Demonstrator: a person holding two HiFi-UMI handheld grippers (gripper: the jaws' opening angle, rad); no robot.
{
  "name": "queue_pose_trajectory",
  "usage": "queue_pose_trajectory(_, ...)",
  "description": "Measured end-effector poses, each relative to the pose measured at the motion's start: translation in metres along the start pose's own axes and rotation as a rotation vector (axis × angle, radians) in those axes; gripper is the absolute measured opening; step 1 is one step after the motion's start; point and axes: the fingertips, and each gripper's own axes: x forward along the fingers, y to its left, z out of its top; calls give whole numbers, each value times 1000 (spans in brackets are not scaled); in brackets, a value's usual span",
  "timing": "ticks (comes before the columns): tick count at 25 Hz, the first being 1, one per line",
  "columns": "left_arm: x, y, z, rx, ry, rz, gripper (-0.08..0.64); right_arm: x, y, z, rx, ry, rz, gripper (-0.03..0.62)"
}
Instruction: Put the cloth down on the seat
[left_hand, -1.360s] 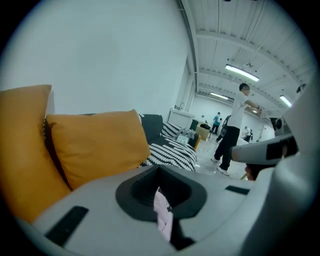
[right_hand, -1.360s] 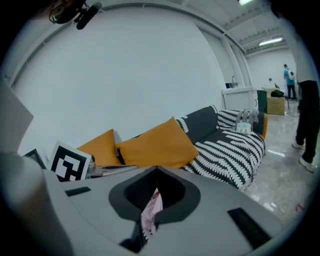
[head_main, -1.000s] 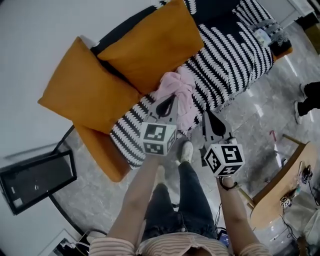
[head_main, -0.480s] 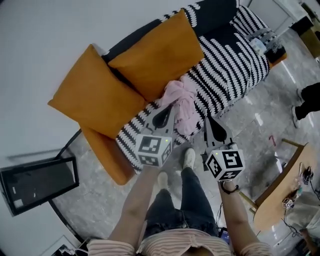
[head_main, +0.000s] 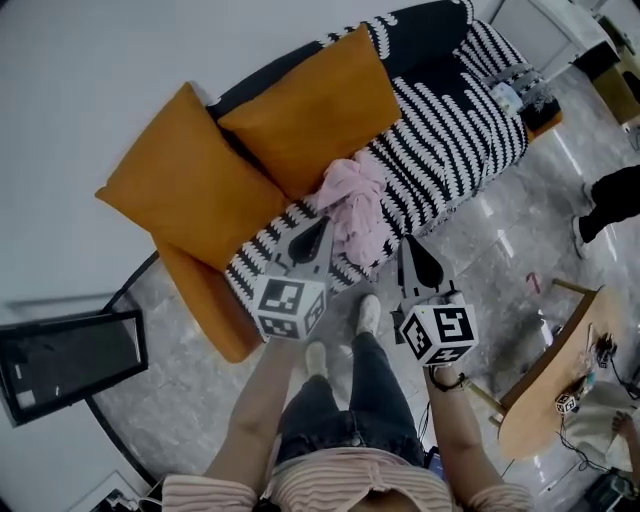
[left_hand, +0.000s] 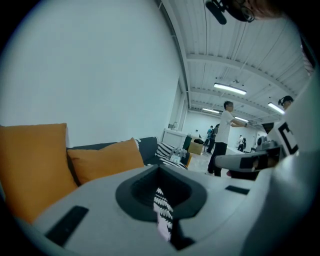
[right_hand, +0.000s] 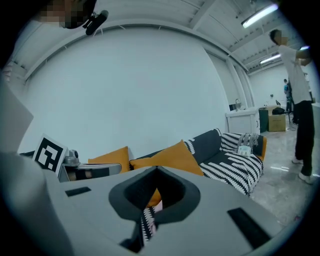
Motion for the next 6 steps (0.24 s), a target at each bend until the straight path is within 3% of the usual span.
queue_pose_trajectory(6,-9,-4,-1,0,1,-4,11,-15,1,2,-1,-7,-11,6)
